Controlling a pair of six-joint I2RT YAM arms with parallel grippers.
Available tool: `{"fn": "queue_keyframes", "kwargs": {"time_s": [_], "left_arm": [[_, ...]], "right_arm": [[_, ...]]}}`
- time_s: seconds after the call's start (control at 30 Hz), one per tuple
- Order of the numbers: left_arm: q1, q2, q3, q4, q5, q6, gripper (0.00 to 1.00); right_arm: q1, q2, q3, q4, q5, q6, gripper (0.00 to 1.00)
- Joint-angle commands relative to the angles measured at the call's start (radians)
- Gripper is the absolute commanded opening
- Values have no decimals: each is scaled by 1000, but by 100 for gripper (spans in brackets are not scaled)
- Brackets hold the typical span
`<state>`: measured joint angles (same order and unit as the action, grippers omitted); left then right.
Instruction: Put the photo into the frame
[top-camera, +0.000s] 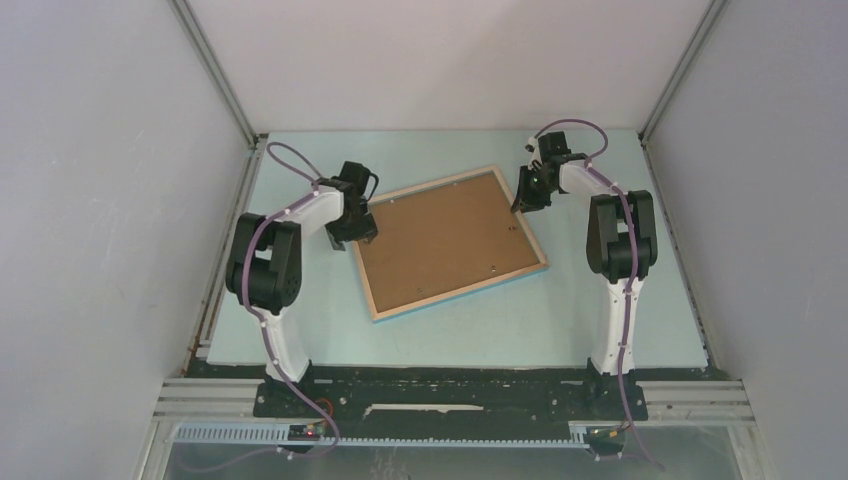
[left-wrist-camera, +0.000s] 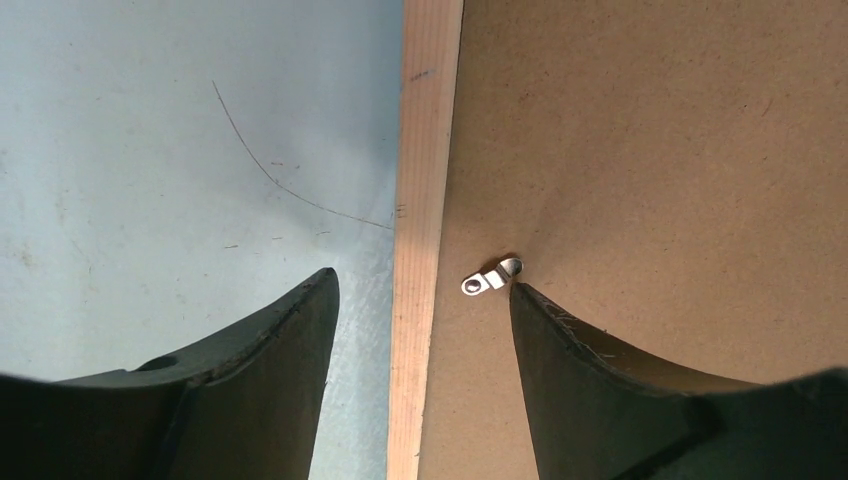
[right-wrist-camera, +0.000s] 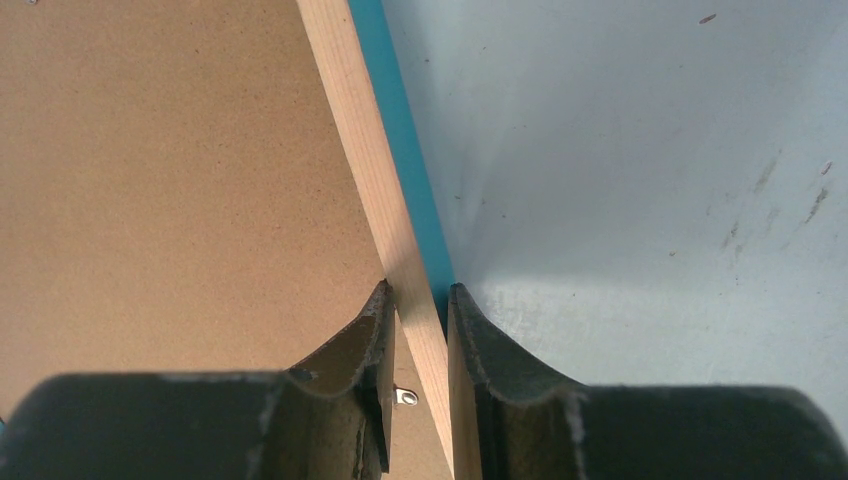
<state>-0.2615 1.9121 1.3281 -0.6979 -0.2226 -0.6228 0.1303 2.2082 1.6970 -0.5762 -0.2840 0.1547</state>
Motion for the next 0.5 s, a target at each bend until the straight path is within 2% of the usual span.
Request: {"fn": "queue_keyframes", "kwargs": {"time_s": [0.0, 0.17, 0.47], "left_arm": [[-3, 6, 37, -31, -22, -4, 70], [10, 32, 48, -46, -22, -21, 69], [46, 35, 26, -36, -41, -139, 46]], "right_arm": [[-1, -17, -5, 7, -28, 32, 0], [0, -18, -5, 8, -32, 32, 0], [0, -17, -6, 7, -37, 34, 0]]}}
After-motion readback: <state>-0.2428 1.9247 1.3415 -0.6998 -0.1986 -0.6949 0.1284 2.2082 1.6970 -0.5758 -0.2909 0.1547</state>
